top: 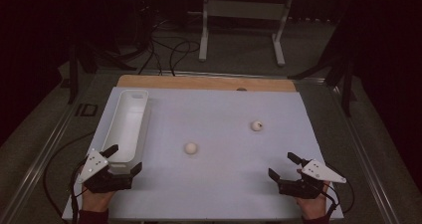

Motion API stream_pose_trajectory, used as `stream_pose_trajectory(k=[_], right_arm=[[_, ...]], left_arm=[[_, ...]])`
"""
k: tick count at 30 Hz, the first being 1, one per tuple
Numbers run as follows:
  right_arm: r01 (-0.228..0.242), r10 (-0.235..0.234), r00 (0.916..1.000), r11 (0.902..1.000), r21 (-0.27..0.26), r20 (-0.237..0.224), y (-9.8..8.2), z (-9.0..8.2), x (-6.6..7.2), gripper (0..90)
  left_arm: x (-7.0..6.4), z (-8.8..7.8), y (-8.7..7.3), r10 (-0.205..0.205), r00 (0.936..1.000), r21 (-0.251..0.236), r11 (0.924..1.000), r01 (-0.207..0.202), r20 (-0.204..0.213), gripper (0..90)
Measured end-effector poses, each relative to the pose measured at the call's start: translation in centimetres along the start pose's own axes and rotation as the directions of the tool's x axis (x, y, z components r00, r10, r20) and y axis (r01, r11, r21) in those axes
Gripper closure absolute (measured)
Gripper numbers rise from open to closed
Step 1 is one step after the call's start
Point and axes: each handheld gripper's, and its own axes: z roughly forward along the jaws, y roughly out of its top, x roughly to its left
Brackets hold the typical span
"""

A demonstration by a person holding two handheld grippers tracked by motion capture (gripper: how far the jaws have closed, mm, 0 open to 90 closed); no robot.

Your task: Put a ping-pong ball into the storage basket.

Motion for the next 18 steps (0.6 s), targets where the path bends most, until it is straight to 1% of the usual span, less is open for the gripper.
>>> stream_pose_trajectory(k=[4, 9, 12, 14, 16, 18], right_arm=[[0.005, -0.005, 1.0, 1.0, 0.0, 0.003, 0.04, 0.01, 0.09, 8.4], [0.001, -0.001, 0.9998, 1.0, -0.009, 0.018, 0.21, -0.15, 0.21, 7.8], [0.008, -0.008, 0.9997, 1.0, -0.005, 0.023, 0.36, -0.3, 0.34, 7.5], [0.012, -0.012, 0.9996, 0.9999, -0.005, 0.025, 0.45, -0.35, 0.33, 7.5], [0.004, -0.004, 0.9997, 1.0, -0.004, 0.024, 0.47, -0.31, 0.36, 7.4], [0.011, -0.011, 0.9997, 0.9999, 0.0, 0.02, 0.48, -0.21, 0.48, 7.4]], left_arm=[[0.12, -0.08, -0.02, -0.01, 1.0, -0.012, 0.9999, 0.01, -0.002, 0.0], [0.13, -0.07, -0.04, -0.009, 1.0, -0.012, 0.9999, 0.009, -0.004, 0.0], [0.16, -0.07, -0.05, -0.013, 0.9999, -0.016, 0.9998, 0.013, -0.005, 0.0], [0.17, -0.05, -0.06, -0.014, 0.9999, -0.014, 0.9998, 0.014, -0.006, 0.0], [0.16, -0.02, -0.06, -0.012, 0.9999, -0.012, 0.9999, 0.012, -0.007, 0.0], [0.17, 0.04, -0.03, -0.012, 0.9999, -0.013, 0.9998, 0.012, -0.005, 0.0]])
